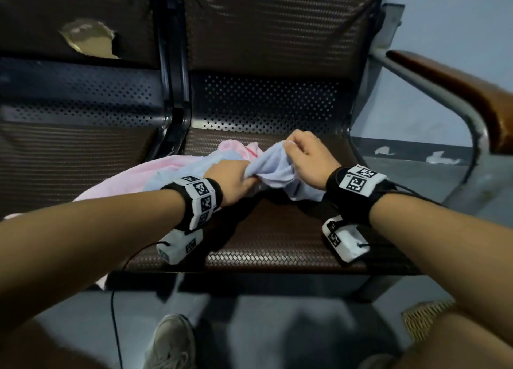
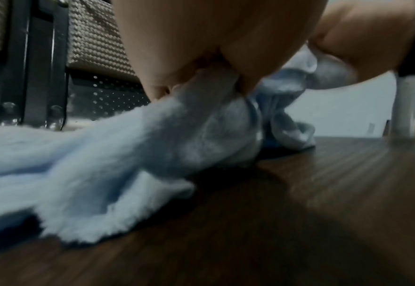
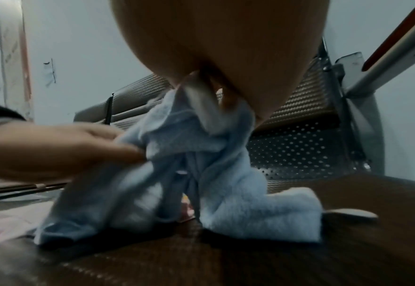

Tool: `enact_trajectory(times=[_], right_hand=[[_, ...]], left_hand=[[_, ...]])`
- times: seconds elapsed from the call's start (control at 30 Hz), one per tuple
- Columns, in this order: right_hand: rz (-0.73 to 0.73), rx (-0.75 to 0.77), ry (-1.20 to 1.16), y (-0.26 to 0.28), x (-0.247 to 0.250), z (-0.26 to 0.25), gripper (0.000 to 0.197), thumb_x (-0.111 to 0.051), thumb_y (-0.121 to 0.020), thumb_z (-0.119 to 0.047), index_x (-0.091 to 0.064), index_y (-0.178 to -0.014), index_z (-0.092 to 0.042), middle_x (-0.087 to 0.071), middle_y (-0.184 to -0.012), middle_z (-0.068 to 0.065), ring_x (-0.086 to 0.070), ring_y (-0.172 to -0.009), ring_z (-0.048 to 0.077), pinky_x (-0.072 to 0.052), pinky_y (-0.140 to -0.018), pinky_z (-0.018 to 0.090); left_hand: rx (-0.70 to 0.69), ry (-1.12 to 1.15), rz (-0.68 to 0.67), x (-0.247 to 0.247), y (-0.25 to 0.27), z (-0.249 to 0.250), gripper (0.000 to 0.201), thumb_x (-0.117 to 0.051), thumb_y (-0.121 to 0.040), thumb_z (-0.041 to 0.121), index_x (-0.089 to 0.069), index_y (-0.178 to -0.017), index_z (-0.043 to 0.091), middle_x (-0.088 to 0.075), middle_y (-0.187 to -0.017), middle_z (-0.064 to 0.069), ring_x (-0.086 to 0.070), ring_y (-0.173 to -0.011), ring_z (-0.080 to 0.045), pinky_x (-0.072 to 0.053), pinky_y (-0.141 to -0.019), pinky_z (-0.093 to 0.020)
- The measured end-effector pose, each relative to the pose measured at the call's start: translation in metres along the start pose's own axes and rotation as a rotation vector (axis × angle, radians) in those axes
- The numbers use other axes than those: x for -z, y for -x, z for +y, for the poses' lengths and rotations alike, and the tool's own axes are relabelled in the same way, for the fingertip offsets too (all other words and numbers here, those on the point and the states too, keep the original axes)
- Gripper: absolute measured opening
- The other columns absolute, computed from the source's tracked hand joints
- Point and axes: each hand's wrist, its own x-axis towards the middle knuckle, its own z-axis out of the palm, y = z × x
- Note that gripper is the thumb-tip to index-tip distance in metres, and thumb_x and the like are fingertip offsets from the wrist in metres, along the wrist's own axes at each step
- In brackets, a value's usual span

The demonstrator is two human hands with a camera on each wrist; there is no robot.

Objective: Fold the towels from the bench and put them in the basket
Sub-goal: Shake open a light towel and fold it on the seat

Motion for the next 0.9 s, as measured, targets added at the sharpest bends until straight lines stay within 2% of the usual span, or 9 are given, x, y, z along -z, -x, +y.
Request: enact_trajectory(times=[0.1, 0.17, 0.23, 0.33, 0.43, 0.53, 0.73, 0.83, 0.9], right_hand=[[-0.027, -0.079, -0.057, 0.012, 0.01, 0.008, 0.033, -0.055, -0.093, -0.054, -0.044, -0.088, -0.023, -0.054, -0.08, -0.003, -0.051, -0.076, 0.016, -0.045, -0.073, 0.04], [-0.142, -0.099, -0.153, 0.021, 0.015, 0.009, 0.058, -0.073, -0.072, -0.066, -0.042, -0.1, -0.026, -0.059, -0.082, -0.004, -0.055, -0.072, 0.013, -0.048, -0.068, 0.034], [-0.229, -0.067, -0.121, 0.025, 0.018, 0.007, 0.061, -0.084, -0.068, -0.054, -0.047, -0.11, -0.029, -0.067, -0.092, -0.001, -0.064, -0.082, 0.016, -0.053, -0.076, 0.036], [-0.171, -0.032, 0.025, 0.022, 0.025, 0.003, 0.016, -0.069, -0.087, -0.028, -0.064, -0.093, -0.014, -0.07, -0.091, 0.006, -0.065, -0.087, 0.02, -0.055, -0.084, 0.046], [-0.029, -0.034, -0.132, 0.012, 0.039, -0.008, 0.01, -0.053, -0.091, -0.012, -0.058, -0.082, -0.016, -0.063, -0.082, -0.001, -0.057, -0.08, 0.016, -0.048, -0.076, 0.036], [0.129, -0.026, -0.268, 0.001, 0.054, -0.022, 0.006, -0.053, -0.091, -0.02, -0.051, -0.093, -0.025, -0.054, -0.084, -0.011, -0.051, -0.077, 0.004, -0.043, -0.074, 0.027], [0.259, 0.053, -0.183, 0.015, 0.062, -0.026, 0.012, -0.063, -0.085, -0.023, -0.06, -0.096, -0.028, -0.066, -0.092, -0.006, -0.063, -0.085, 0.011, -0.051, -0.077, 0.027], [0.242, 0.078, 0.025, 0.027, 0.064, -0.015, 0.014, -0.054, -0.089, -0.022, -0.067, -0.087, -0.026, -0.069, -0.086, -0.004, -0.063, -0.083, 0.017, -0.05, -0.076, 0.033], [0.244, 0.035, 0.056, 0.03, 0.071, -0.009, 0.02, -0.047, -0.093, -0.02, -0.066, -0.085, -0.022, -0.069, -0.084, 0.001, -0.063, -0.083, 0.023, -0.049, -0.074, 0.036]], left_hand=[[0.049, 0.3, 0.088, 0.016, -0.004, 0.018, 0.033, -0.044, -0.1, 0.037, -0.07, -0.107, 0.018, -0.07, -0.112, -0.004, -0.06, -0.1, -0.021, -0.04, -0.087, -0.029], [0.124, 0.456, 0.063, 0.029, -0.008, 0.031, 0.041, -0.046, -0.092, 0.051, -0.073, -0.097, 0.02, -0.073, -0.108, -0.001, -0.064, -0.097, -0.02, -0.048, -0.088, -0.035], [0.18, 0.59, 0.03, 0.043, -0.01, 0.041, 0.052, -0.051, -0.075, 0.063, -0.075, -0.083, 0.018, -0.076, -0.091, -0.001, -0.068, -0.085, -0.022, -0.052, -0.082, -0.04], [0.157, 0.537, 0.087, 0.061, -0.012, 0.051, 0.043, -0.057, -0.076, 0.062, -0.067, -0.065, 0.021, -0.066, -0.066, 0.006, -0.059, -0.066, -0.017, -0.044, -0.063, -0.033], [0.079, 0.361, 0.261, 0.073, -0.015, 0.058, 0.005, -0.06, -0.088, 0.032, -0.058, -0.087, 0.027, -0.062, -0.075, 0.009, -0.057, -0.072, -0.013, -0.04, -0.061, -0.027], [-0.003, 0.27, 0.349, 0.078, -0.015, 0.074, 0.005, -0.056, -0.09, 0.022, -0.054, -0.092, 0.026, -0.061, -0.08, 0.008, -0.056, -0.074, -0.013, -0.04, -0.063, -0.027], [0.087, 0.407, 0.272, 0.063, -0.013, 0.094, 0.03, -0.042, -0.105, 0.031, -0.054, -0.083, 0.015, -0.057, -0.081, 0.002, -0.053, -0.08, -0.019, -0.037, -0.069, -0.034], [0.061, 0.578, 0.224, 0.058, -0.008, 0.099, 0.039, -0.058, -0.091, 0.054, -0.057, -0.087, 0.015, -0.06, -0.08, 0.003, -0.055, -0.075, -0.017, -0.044, -0.069, -0.039], [0.003, 0.423, 0.187, 0.058, -0.006, 0.098, 0.038, -0.072, -0.079, 0.05, -0.054, -0.094, 0.019, -0.065, -0.086, 0.003, -0.061, -0.079, -0.016, -0.045, -0.065, -0.032]])
